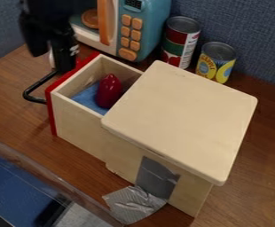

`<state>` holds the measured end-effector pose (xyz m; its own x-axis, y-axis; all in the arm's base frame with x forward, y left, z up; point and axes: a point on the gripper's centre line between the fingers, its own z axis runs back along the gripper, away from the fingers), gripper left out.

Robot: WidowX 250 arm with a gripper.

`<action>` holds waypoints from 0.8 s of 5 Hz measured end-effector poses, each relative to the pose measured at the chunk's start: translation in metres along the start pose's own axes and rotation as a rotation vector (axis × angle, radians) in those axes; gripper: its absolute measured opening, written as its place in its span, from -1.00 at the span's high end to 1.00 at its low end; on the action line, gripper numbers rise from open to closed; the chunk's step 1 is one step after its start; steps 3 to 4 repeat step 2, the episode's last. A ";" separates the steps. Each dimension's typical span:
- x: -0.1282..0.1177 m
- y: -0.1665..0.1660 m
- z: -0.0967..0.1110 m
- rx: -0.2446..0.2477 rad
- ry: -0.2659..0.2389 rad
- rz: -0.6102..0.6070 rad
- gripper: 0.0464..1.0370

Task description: Opened the drawer

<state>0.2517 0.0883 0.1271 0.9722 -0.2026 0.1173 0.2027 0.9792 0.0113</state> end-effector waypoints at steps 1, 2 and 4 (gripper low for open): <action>0.011 -0.026 0.006 -0.016 0.027 -0.047 -0.93; 0.021 -0.042 0.005 0.024 0.028 -0.090 -0.93; 0.021 -0.042 0.005 0.024 0.028 -0.090 -0.93</action>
